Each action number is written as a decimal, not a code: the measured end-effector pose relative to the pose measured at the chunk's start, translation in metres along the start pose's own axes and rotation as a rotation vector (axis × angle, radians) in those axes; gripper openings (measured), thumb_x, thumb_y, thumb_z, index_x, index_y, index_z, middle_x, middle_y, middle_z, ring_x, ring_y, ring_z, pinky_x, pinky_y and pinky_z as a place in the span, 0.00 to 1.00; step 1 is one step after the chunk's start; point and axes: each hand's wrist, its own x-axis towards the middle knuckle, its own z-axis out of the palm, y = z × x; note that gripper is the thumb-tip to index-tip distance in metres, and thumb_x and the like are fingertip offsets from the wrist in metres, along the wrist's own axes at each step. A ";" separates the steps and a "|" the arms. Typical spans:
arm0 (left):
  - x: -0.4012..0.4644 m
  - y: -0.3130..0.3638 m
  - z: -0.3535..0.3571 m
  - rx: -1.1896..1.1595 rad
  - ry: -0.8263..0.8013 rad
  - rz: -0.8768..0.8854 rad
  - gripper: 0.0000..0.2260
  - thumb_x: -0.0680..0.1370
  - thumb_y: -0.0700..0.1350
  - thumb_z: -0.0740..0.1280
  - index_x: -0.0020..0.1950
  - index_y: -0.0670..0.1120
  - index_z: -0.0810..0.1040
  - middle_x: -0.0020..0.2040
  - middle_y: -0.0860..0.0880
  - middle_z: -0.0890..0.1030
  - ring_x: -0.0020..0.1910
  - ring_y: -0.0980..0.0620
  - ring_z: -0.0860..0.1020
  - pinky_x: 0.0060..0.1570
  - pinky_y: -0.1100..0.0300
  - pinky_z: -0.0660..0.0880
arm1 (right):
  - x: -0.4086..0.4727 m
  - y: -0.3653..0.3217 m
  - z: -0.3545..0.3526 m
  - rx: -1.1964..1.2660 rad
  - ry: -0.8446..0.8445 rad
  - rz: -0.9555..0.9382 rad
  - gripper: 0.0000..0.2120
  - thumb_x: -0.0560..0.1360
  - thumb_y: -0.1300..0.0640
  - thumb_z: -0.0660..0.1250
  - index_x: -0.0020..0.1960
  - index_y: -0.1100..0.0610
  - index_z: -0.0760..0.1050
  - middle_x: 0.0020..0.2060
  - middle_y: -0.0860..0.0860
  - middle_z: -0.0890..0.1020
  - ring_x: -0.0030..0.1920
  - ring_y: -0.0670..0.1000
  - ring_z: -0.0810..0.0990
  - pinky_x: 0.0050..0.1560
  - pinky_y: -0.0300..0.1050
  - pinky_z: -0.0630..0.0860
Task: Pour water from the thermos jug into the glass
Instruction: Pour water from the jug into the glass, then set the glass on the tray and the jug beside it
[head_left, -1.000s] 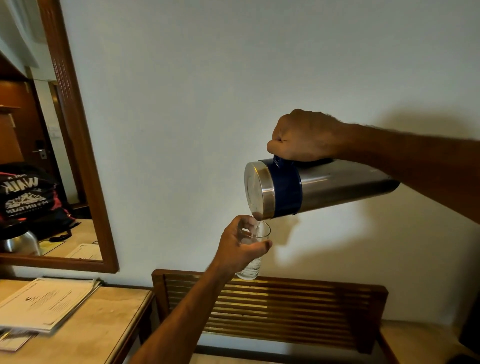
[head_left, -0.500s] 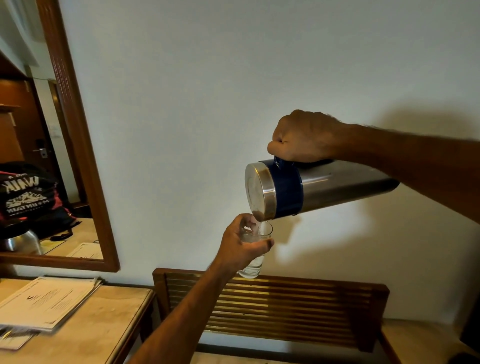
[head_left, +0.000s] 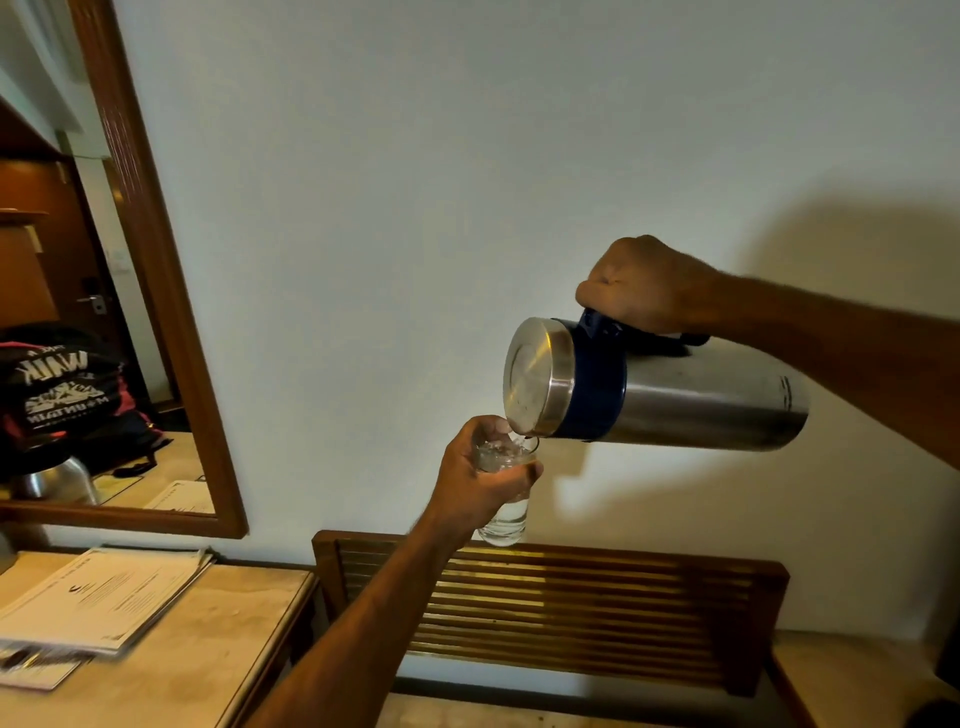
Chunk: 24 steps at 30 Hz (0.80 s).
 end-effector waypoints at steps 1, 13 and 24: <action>0.001 0.001 0.000 -0.012 -0.004 0.003 0.20 0.67 0.42 0.78 0.55 0.52 0.75 0.56 0.45 0.79 0.53 0.41 0.80 0.43 0.53 0.83 | -0.003 0.006 0.004 0.033 0.008 0.014 0.19 0.68 0.48 0.60 0.22 0.56 0.63 0.21 0.50 0.66 0.24 0.50 0.64 0.29 0.48 0.63; 0.000 -0.024 0.014 -0.026 -0.039 -0.004 0.24 0.66 0.40 0.79 0.58 0.50 0.75 0.53 0.49 0.81 0.50 0.49 0.82 0.43 0.56 0.81 | -0.091 0.088 0.090 0.847 0.311 0.572 0.13 0.69 0.55 0.65 0.27 0.57 0.70 0.20 0.53 0.64 0.22 0.49 0.61 0.27 0.41 0.59; -0.051 -0.160 0.019 0.199 -0.030 -0.376 0.27 0.61 0.41 0.82 0.55 0.56 0.78 0.51 0.56 0.83 0.53 0.52 0.82 0.45 0.60 0.81 | -0.225 0.128 0.295 1.210 0.364 1.057 0.17 0.69 0.51 0.60 0.22 0.51 0.70 0.17 0.47 0.68 0.19 0.47 0.65 0.21 0.38 0.59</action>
